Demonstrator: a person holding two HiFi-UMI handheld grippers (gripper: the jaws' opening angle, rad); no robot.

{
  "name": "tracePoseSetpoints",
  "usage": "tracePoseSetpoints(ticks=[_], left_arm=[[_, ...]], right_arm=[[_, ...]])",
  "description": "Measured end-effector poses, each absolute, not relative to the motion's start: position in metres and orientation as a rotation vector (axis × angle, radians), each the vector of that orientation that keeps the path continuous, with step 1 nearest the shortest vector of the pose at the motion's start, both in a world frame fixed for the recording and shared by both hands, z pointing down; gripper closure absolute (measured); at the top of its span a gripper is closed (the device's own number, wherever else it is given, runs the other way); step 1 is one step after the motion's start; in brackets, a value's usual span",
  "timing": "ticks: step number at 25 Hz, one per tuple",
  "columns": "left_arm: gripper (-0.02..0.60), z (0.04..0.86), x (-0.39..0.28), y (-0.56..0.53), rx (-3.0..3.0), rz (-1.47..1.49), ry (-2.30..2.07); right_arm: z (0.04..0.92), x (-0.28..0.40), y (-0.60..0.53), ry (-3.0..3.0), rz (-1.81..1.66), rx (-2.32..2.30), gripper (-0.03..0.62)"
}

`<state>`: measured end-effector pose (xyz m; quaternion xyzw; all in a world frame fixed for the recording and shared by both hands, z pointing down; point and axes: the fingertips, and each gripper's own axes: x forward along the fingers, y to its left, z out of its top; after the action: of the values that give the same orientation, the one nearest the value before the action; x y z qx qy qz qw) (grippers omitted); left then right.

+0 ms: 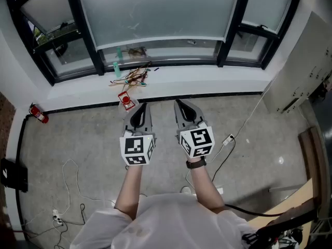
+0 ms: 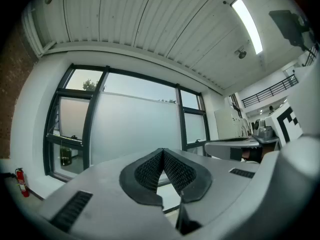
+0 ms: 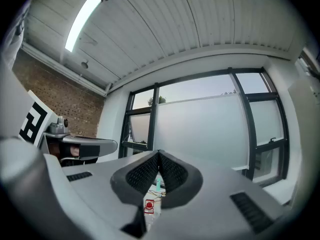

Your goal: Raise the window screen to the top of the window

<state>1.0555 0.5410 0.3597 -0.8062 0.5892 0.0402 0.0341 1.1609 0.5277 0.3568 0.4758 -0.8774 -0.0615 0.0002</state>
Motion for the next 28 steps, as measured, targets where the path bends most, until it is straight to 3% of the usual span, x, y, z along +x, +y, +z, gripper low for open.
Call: tracePoseSetpoints(ticks=[10, 28], left_arm=[[0.58, 0.358, 0.951, 0.582, -2.354, 0.125, 1.985], [0.58, 0.414, 0.567, 0.781, -1.771, 0.07, 2.584]], right_arm=[[0.357, 1.064, 0.553, -2.867, -0.132, 1.342, 0.592], [0.414, 0.625, 0.722, -3.087, -0.055, 0.4, 0.592]])
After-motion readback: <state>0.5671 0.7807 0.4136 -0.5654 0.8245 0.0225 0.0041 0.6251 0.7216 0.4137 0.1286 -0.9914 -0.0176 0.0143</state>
